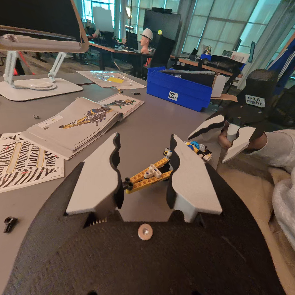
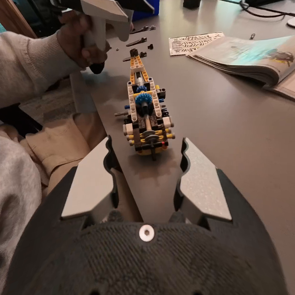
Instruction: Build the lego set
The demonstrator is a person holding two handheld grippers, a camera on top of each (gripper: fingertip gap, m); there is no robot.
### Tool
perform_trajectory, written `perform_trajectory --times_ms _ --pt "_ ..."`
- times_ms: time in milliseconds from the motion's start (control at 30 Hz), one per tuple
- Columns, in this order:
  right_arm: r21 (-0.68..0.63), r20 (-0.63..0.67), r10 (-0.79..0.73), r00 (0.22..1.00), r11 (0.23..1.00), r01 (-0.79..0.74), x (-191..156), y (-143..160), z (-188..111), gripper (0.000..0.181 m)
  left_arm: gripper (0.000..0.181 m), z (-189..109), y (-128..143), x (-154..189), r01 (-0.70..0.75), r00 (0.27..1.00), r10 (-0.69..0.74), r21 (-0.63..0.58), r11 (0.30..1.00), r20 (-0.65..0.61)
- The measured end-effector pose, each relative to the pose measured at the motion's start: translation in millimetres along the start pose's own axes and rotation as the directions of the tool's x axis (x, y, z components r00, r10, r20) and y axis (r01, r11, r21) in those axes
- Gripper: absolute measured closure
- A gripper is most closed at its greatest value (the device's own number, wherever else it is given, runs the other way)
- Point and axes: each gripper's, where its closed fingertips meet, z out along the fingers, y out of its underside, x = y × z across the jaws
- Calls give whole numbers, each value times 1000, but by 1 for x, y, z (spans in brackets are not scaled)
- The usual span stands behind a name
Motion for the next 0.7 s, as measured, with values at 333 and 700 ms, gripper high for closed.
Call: perform_trajectory --times_ms 333,700 --pt "-36 -52 -144 988 989 142 -7 4 8 106 120 11 8 12 -60 998 59 -53 997 -24" --pt "-45 -56 -169 984 985 167 -6 5 6 124 121 20 23 29 -172 985 168 -137 976 -43"
